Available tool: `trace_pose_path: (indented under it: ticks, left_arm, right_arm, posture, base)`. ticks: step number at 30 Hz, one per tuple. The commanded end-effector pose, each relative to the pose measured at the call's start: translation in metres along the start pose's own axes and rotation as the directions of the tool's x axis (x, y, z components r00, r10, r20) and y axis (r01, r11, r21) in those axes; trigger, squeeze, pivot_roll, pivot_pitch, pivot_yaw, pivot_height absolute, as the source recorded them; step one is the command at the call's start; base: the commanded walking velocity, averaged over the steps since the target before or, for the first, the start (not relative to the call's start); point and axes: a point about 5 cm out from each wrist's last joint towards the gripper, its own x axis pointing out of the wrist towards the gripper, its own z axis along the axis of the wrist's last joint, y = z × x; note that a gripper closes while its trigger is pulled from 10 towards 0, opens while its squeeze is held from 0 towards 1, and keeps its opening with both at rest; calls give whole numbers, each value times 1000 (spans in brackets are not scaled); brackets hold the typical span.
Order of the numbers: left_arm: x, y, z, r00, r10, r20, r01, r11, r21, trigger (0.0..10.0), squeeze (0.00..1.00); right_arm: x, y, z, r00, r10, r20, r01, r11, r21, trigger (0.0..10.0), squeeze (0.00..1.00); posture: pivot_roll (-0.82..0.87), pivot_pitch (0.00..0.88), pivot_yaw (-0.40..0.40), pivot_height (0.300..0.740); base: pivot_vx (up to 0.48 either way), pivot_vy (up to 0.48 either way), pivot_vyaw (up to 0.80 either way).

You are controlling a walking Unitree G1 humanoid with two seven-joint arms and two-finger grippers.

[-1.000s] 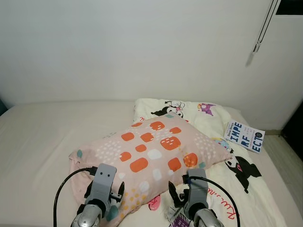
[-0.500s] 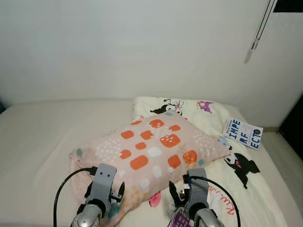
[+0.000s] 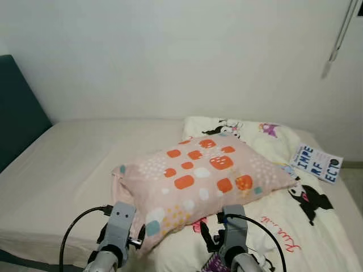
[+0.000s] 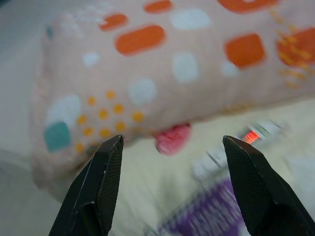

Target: Clean up the room

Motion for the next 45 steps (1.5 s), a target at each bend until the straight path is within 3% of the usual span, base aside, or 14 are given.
trace_pose_path:
  ticks: [1,14,18,34,45]
  left_arm:
    - [-2,2,-6,1000,-6,-31,7,1000,9,10000,0]
    - [3,-1,-3,999,-25,-34,27,999,35,10000,0]
    - [5,-3,-2,999,-26,-28,28,997,66,10000,0]
    - [9,-6,-4,997,55,-48,-55,998,8,10000,0]
    - [17,-7,9,997,75,17,-76,997,22,10000,0]
  right_arm:
    - [-1,3,-4,1000,2,-16,-1,1000,26,10000,0]
    - [-3,1,-3,1000,-14,-12,15,999,34,10000,0]
    - [-3,-1,0,1000,-20,-3,20,999,28,10000,0]
    - [6,-13,13,999,-42,20,42,998,-38,10000,0]
    - [9,-25,21,996,-81,46,84,994,-73,10000,0]
  posture:
    - [19,116,48,740]
    - [13,124,56,740]
    - [8,128,48,740]
    - [-9,131,26,740]
    - [-33,135,9,740]
  base:
    - [0,0,0]
    - [0,0,0]
    - [0,-480,0]
    - [0,-90,0]
    - [0,0,0]
